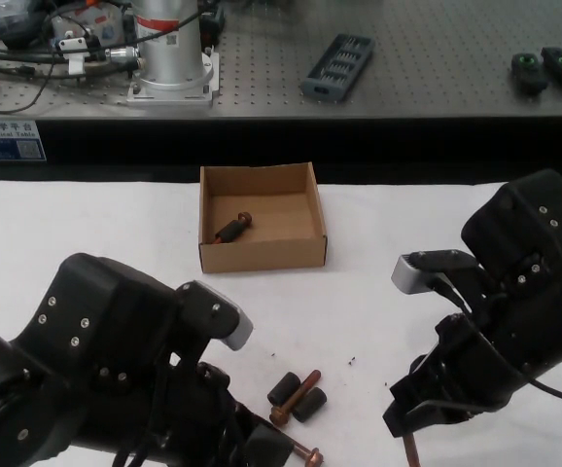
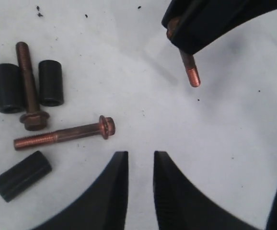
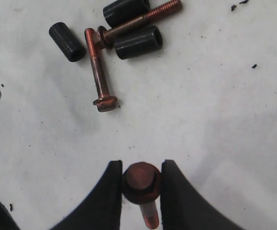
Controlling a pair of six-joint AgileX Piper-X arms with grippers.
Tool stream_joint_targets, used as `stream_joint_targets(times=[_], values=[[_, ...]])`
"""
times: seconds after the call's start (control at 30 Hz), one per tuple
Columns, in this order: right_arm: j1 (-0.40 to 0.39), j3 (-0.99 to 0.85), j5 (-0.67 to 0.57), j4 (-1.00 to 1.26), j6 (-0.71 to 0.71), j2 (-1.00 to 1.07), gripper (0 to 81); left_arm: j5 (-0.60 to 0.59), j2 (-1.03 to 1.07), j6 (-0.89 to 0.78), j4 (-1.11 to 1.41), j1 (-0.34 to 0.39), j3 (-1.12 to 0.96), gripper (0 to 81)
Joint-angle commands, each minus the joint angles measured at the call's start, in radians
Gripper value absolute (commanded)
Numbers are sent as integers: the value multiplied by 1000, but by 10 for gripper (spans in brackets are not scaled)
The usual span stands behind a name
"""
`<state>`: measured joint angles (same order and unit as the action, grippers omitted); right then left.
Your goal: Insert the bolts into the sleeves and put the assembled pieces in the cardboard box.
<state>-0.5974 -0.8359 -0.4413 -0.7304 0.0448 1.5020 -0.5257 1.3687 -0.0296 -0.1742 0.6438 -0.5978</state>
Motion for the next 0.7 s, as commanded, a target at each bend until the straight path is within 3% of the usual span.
stream_joint_targets(times=[0.0,0.17,0.3,0.33,0.67], values=[[4,-1,-21,10,4,-1,106,52,-8,161,5,-2,-6,150],[4,-1,-55,10,4,-1,106,103,11,331,0,-2,-6,185],[4,-1,-70,10,4,-12,106,112,62,402,-37,-2,-20,358],[4,-1,-70,10,4,-18,106,125,74,410,-42,-2,-25,369],[4,-1,-70,10,7,-123,106,219,175,589,-80,-2,-127,323]])
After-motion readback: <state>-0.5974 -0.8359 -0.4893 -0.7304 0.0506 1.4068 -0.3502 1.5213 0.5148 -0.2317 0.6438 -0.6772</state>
